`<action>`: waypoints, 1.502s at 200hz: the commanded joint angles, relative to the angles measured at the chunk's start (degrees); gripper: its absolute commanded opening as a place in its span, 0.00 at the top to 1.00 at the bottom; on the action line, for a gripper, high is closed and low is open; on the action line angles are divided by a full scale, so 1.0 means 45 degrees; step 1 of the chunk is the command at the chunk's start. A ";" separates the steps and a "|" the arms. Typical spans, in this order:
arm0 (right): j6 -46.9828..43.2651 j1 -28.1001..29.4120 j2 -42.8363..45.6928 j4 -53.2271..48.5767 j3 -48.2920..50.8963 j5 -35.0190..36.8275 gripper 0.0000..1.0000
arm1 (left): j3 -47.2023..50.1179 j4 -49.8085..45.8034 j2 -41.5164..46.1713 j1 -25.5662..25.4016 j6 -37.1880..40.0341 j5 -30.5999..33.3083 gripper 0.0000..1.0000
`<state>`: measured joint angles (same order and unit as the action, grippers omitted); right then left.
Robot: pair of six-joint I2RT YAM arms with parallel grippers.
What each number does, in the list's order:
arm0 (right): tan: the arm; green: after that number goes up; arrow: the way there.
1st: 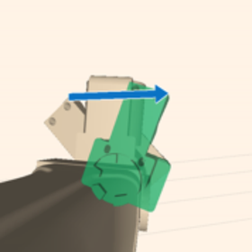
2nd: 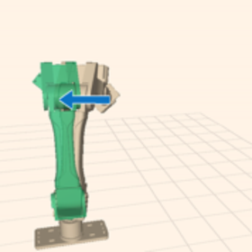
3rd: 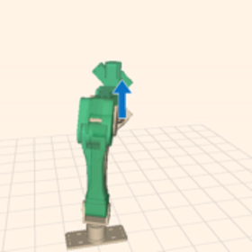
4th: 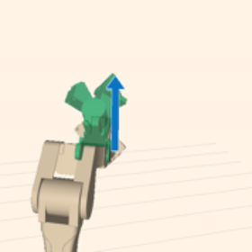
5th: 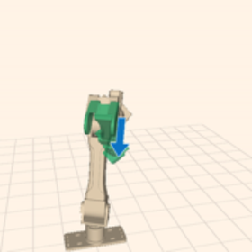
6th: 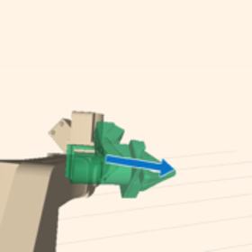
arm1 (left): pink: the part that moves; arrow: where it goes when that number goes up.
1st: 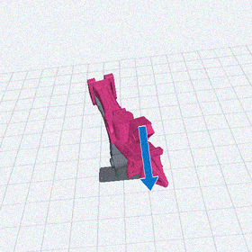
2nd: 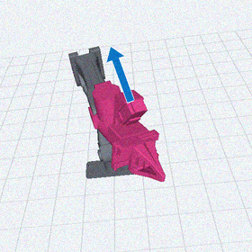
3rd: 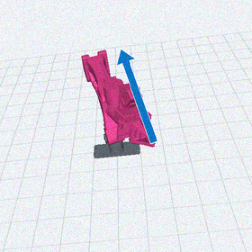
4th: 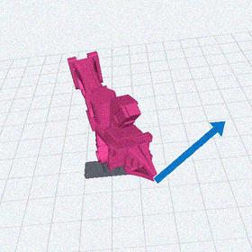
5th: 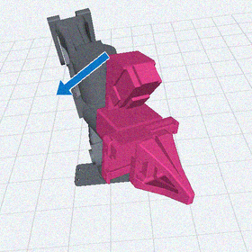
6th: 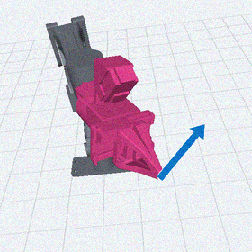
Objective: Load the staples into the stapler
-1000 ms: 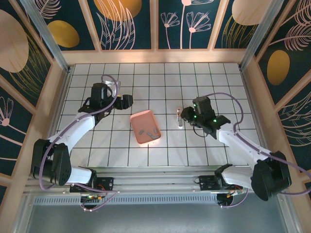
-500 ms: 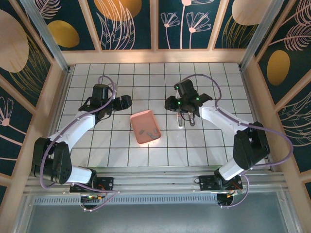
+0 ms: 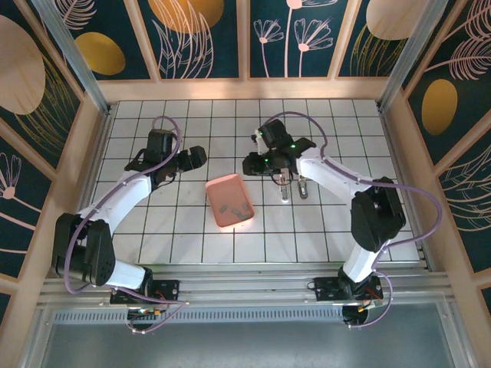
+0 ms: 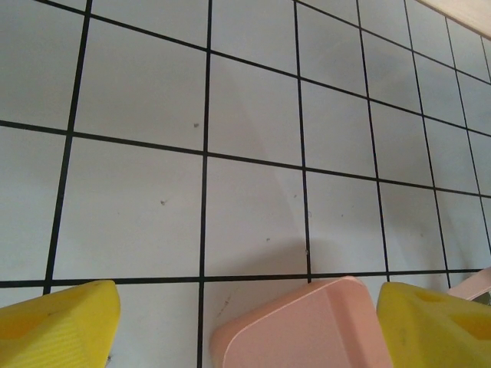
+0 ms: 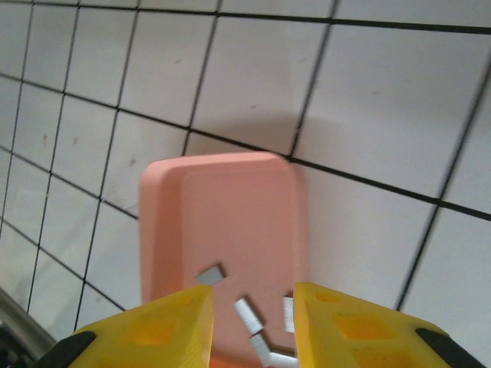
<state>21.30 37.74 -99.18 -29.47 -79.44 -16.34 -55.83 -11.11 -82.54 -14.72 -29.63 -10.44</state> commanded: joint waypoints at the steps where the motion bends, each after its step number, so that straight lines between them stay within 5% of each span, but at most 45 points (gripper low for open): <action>1: -0.0124 0.0893 -0.0499 -0.0510 -0.0542 0.0606 0.67 | 0.0371 -0.0332 0.0273 0.0475 0.0023 -0.0198 0.13; 72: -0.3022 0.2389 -0.2172 -0.2471 -0.1597 0.2101 0.65 | 0.0377 -0.2179 0.1353 0.1272 0.0397 0.0290 0.07; 133: -0.4811 0.3211 -0.3414 -0.3543 -0.2496 0.3415 0.60 | 0.2363 -0.1730 0.3420 0.1688 -0.0630 0.0791 0.05; 300: -0.4665 0.3782 -0.5739 -0.4805 -0.3841 0.4116 0.62 | 0.3190 -0.1163 0.4046 0.2099 -0.0450 0.0227 0.03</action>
<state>-0.05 54.13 -123.17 -48.51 -94.59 0.67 -40.91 -16.91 -64.23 -5.58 -32.64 -8.54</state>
